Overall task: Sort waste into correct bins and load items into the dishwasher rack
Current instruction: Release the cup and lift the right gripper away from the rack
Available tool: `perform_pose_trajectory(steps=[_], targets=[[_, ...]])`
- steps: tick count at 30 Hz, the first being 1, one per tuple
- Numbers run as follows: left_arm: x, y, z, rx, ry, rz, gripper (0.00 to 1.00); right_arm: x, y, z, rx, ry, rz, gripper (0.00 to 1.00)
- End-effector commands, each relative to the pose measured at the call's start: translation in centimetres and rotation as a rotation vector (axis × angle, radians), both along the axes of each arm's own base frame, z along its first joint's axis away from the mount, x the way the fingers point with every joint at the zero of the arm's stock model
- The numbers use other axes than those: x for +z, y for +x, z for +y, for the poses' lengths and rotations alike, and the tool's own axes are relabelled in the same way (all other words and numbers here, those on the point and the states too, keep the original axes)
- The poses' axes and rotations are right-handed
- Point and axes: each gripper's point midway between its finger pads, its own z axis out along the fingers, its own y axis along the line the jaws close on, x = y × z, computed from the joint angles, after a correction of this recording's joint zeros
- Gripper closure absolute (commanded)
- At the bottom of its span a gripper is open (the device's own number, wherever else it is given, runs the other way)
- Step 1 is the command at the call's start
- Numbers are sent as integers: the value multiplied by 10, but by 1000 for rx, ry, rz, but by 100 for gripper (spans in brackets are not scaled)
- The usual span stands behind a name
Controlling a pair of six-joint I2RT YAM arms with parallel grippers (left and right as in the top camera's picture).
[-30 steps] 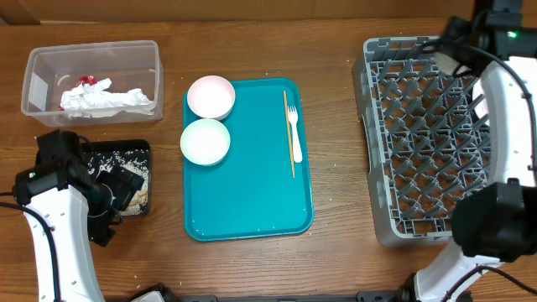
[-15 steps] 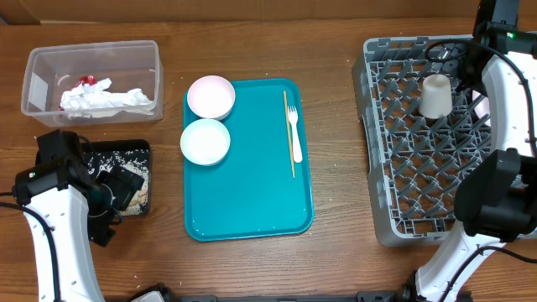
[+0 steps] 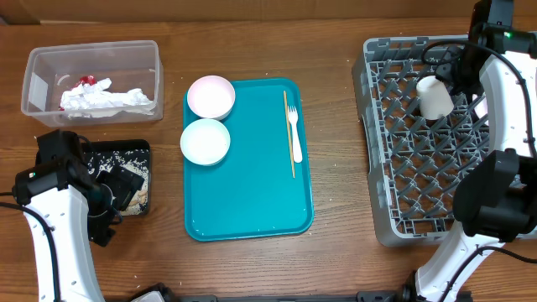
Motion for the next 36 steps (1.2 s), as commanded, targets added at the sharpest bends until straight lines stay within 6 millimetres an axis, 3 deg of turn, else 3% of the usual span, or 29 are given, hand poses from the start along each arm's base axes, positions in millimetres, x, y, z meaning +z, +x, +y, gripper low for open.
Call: perform_pose_trajectory(steps=[1,4,8,9,14,16,29,31,36], targets=[[-1,0,0,-12,0,1,0,20,1,13,32,45,-55,79],[-1,0,0,-12,0,1,0,21,7,21,54,84,-79,81],[-1,0,0,-12,0,1,0,19,13,26,70,80,-90,92],[-1,0,0,-12,0,1,0,15,15,28,74,82,-83,96],[-1,0,0,-12,0,1,0,-18,20,34,85,92,-20,96],[-1,0,0,-12,0,1,0,-21,21,32,82,87,-19,96],[-1,0,0,-12,0,1,0,-22,-8,-10,-43,-128,107,96],[-1,0,0,-12,0,1,0,-17,-19,-24,-144,-189,129,96],[-1,0,0,-12,0,1,0,-5,-28,-29,-173,-222,151,96]])
